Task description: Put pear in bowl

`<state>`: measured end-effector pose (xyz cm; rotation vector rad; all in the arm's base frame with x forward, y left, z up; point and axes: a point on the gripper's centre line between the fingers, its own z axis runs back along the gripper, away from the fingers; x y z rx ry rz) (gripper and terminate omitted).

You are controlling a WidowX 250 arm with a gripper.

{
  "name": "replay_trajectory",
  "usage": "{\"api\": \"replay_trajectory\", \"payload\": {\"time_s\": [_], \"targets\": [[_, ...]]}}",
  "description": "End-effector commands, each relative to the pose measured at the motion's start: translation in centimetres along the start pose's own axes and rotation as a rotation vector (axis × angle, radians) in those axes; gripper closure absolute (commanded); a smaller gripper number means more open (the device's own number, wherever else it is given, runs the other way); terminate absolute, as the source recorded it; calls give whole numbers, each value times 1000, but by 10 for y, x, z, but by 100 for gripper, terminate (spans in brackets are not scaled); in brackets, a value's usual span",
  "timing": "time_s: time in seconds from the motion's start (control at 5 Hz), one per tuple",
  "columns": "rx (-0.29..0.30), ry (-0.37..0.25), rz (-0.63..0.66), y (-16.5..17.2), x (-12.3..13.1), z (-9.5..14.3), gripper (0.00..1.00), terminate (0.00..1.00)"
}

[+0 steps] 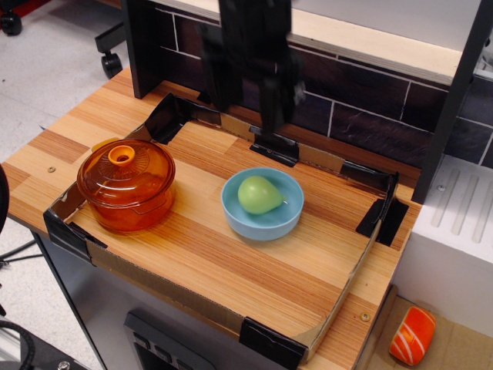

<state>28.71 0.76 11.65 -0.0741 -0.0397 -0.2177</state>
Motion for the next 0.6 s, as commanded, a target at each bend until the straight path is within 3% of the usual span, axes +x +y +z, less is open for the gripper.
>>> {"api": "replay_trajectory", "payload": {"time_s": [0.0,0.2,0.4], "targets": [[46,-52,30,12,2,33,0,0],[46,-52,30,12,2,33,0,0],[46,-52,30,12,2,33,0,100]]}}
